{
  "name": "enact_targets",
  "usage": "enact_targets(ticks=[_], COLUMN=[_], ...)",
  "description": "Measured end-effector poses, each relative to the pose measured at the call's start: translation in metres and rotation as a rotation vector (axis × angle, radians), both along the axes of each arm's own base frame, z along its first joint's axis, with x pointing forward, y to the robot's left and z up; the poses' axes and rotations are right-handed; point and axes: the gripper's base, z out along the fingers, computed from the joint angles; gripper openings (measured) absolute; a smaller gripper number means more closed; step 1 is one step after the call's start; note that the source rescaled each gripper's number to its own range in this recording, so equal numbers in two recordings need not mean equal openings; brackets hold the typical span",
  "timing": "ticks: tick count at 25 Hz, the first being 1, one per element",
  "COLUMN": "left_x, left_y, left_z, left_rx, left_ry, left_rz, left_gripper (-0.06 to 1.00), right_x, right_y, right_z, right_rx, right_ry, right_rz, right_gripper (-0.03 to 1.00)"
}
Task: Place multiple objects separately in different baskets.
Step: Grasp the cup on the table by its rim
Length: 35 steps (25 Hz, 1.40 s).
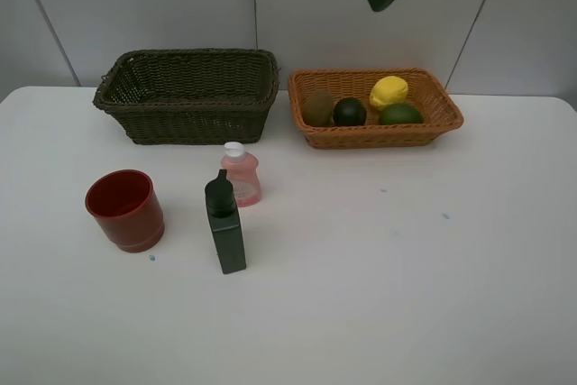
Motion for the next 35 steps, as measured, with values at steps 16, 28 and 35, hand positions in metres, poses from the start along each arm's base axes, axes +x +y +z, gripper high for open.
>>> enact_targets(ticks=[16, 28, 35], left_x=[0.000, 0.000, 0.000], left_y=[0.000, 0.000, 0.000], left_z=[0.000, 0.000, 0.000], left_rx=[0.000, 0.000, 0.000], left_ry=[0.000, 0.000, 0.000], left_rz=[0.000, 0.000, 0.000], left_gripper=[0.95, 0.95, 0.95], right_x=[-0.164, -0.210, -0.204], right_y=[-0.134, -0.155, -0.141], right_z=[-0.013, -0.092, -0.126], right_rx=[0.063, 0.157, 0.160], right_ry=[-0.314, -0.297, -0.263], right_rz=[-0.137, -0.075, 0.020], right_gripper=[1.00, 1.00, 1.00])
